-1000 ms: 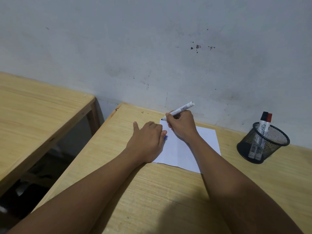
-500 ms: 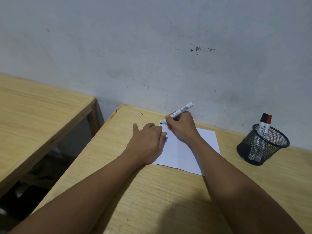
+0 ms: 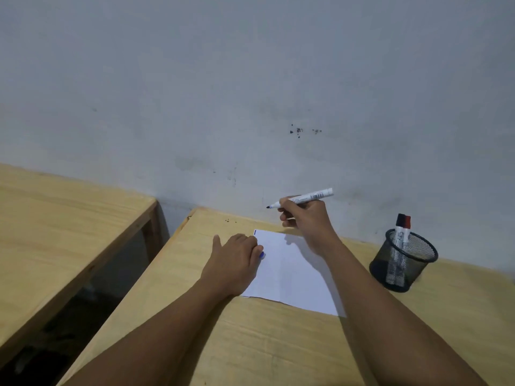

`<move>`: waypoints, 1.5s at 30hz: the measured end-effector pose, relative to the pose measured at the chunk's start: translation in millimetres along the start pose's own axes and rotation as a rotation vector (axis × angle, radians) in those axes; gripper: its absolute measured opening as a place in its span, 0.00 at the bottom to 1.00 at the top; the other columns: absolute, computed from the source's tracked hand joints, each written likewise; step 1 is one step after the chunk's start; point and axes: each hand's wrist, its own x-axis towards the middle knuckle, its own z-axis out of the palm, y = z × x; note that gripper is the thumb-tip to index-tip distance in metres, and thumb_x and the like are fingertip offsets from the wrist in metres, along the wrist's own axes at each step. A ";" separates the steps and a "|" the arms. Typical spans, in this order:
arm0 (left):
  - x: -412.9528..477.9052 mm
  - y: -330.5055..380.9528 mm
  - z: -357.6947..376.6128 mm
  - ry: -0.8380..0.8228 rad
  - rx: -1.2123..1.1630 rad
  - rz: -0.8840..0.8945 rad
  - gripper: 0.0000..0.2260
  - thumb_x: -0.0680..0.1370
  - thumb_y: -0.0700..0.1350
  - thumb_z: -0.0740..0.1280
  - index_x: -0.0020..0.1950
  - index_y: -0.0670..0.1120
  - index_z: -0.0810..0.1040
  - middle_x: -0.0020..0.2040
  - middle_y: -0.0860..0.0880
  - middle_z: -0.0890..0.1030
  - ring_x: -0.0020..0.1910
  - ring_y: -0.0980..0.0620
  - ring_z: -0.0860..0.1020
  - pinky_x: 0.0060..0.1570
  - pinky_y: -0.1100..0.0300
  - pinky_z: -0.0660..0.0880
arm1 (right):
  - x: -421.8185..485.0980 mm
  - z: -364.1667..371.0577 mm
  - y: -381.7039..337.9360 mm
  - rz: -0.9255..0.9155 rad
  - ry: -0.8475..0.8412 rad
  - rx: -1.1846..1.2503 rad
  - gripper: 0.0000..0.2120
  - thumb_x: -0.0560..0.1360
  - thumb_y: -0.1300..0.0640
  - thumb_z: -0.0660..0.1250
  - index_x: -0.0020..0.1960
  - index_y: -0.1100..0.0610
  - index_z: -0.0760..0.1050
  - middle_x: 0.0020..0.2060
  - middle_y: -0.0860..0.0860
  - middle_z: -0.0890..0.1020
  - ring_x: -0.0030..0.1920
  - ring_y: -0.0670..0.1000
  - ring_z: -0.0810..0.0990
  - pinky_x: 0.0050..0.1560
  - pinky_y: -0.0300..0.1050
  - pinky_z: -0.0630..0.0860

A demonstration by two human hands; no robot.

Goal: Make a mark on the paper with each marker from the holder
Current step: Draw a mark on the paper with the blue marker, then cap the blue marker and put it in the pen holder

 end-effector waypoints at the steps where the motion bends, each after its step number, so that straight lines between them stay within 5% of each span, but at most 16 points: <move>1: -1.7 2.1 -3.4 0.000 -0.076 -0.017 0.14 0.83 0.54 0.49 0.41 0.55 0.67 0.43 0.56 0.75 0.48 0.53 0.72 0.65 0.35 0.63 | -6.0 -4.3 -9.0 -0.010 0.003 -0.001 0.08 0.78 0.64 0.70 0.51 0.69 0.84 0.38 0.56 0.83 0.33 0.50 0.78 0.33 0.40 0.78; 3: -4.3 7.7 -11.0 0.048 -0.177 -0.058 0.15 0.82 0.58 0.50 0.45 0.56 0.73 0.55 0.59 0.78 0.59 0.55 0.73 0.71 0.35 0.54 | -20.6 -15.3 -26.5 -0.025 0.020 0.005 0.04 0.78 0.65 0.70 0.50 0.65 0.83 0.40 0.57 0.83 0.33 0.51 0.78 0.33 0.42 0.77; 5: -3.8 17.8 -22.4 0.163 -0.277 -0.091 0.16 0.81 0.60 0.53 0.50 0.54 0.77 0.58 0.59 0.78 0.61 0.55 0.73 0.72 0.40 0.56 | -36.8 -28.8 -44.3 -0.046 0.039 0.031 0.03 0.77 0.66 0.71 0.50 0.61 0.80 0.40 0.59 0.83 0.32 0.51 0.78 0.33 0.43 0.78; 7: 1.2 38.4 -44.1 0.255 -0.495 -0.087 0.10 0.81 0.56 0.61 0.52 0.54 0.79 0.53 0.58 0.81 0.52 0.56 0.78 0.59 0.51 0.72 | -53.2 -43.7 -63.5 -0.085 0.054 0.046 0.03 0.77 0.66 0.72 0.49 0.61 0.80 0.40 0.59 0.83 0.33 0.51 0.79 0.33 0.44 0.78; 9: 7.1 67.7 -71.6 0.275 -0.696 -0.078 0.05 0.80 0.50 0.68 0.51 0.52 0.82 0.49 0.57 0.83 0.44 0.56 0.80 0.43 0.61 0.73 | -70.0 -58.0 -83.7 -0.124 0.055 0.050 0.02 0.77 0.66 0.72 0.47 0.61 0.81 0.41 0.59 0.83 0.35 0.53 0.78 0.34 0.44 0.77; 12: 8.6 112.3 -109.5 0.236 -0.905 -0.044 0.06 0.78 0.46 0.71 0.53 0.50 0.85 0.45 0.52 0.85 0.39 0.58 0.82 0.37 0.70 0.73 | -93.5 -75.6 -113.6 -0.182 0.075 0.075 0.03 0.78 0.64 0.71 0.46 0.59 0.82 0.42 0.58 0.84 0.36 0.53 0.78 0.35 0.45 0.76; 19: -4.6 186.6 -151.3 0.160 -1.090 0.055 0.07 0.77 0.44 0.72 0.54 0.50 0.85 0.43 0.52 0.85 0.37 0.59 0.80 0.41 0.66 0.74 | -141.1 -109.4 -167.0 -0.276 0.160 0.163 0.04 0.77 0.61 0.73 0.52 0.59 0.81 0.42 0.55 0.86 0.37 0.50 0.80 0.35 0.45 0.76; 23: -14.9 217.4 -163.2 0.159 -1.048 0.131 0.09 0.78 0.45 0.71 0.57 0.48 0.85 0.47 0.49 0.86 0.40 0.57 0.81 0.40 0.67 0.75 | -162.2 -124.1 -182.5 -0.312 0.142 0.139 0.03 0.78 0.61 0.72 0.50 0.60 0.82 0.43 0.56 0.85 0.37 0.50 0.79 0.35 0.44 0.76; 30: -22.5 243.0 -176.4 0.204 -0.972 0.274 0.07 0.77 0.41 0.72 0.54 0.42 0.86 0.39 0.53 0.85 0.34 0.64 0.79 0.37 0.72 0.73 | -181.8 -132.5 -197.5 -0.313 0.103 0.146 0.09 0.79 0.57 0.71 0.45 0.61 0.85 0.38 0.54 0.84 0.36 0.48 0.77 0.36 0.43 0.74; 35: -22.3 244.5 -178.6 0.395 -0.620 0.406 0.08 0.76 0.43 0.74 0.53 0.43 0.86 0.43 0.49 0.87 0.39 0.58 0.82 0.40 0.72 0.76 | -186.8 -126.2 -193.4 -0.211 0.146 0.242 0.10 0.79 0.55 0.72 0.47 0.62 0.84 0.35 0.52 0.82 0.36 0.48 0.76 0.37 0.44 0.74; 38: -17.6 239.9 -173.1 0.433 -0.554 0.414 0.08 0.77 0.44 0.72 0.54 0.45 0.86 0.45 0.49 0.86 0.41 0.54 0.82 0.41 0.71 0.76 | -189.2 -120.1 -190.8 -0.119 0.241 0.214 0.14 0.75 0.49 0.76 0.50 0.60 0.84 0.42 0.53 0.84 0.39 0.50 0.79 0.40 0.46 0.76; 42: -4.9 247.2 -178.4 0.407 -0.545 0.390 0.07 0.78 0.46 0.70 0.53 0.46 0.85 0.42 0.52 0.84 0.40 0.55 0.79 0.37 0.72 0.71 | -180.9 -121.3 -188.2 -0.125 0.600 0.048 0.49 0.63 0.38 0.82 0.77 0.52 0.64 0.65 0.52 0.73 0.65 0.53 0.77 0.60 0.50 0.73; 43: -0.9 250.5 -179.5 0.389 -0.522 0.394 0.07 0.78 0.47 0.70 0.53 0.46 0.85 0.42 0.52 0.83 0.39 0.56 0.79 0.38 0.70 0.71 | -180.6 -124.3 -188.0 -0.179 0.652 -0.074 0.50 0.62 0.36 0.81 0.77 0.49 0.63 0.67 0.51 0.70 0.68 0.53 0.74 0.63 0.52 0.71; 45: 8.1 256.8 -179.1 0.356 -0.489 0.400 0.09 0.78 0.48 0.70 0.53 0.45 0.85 0.41 0.52 0.82 0.38 0.60 0.78 0.39 0.67 0.71 | -179.9 -133.4 -189.4 -0.281 0.664 -0.384 0.33 0.65 0.35 0.78 0.67 0.43 0.74 0.65 0.47 0.73 0.67 0.51 0.74 0.63 0.55 0.66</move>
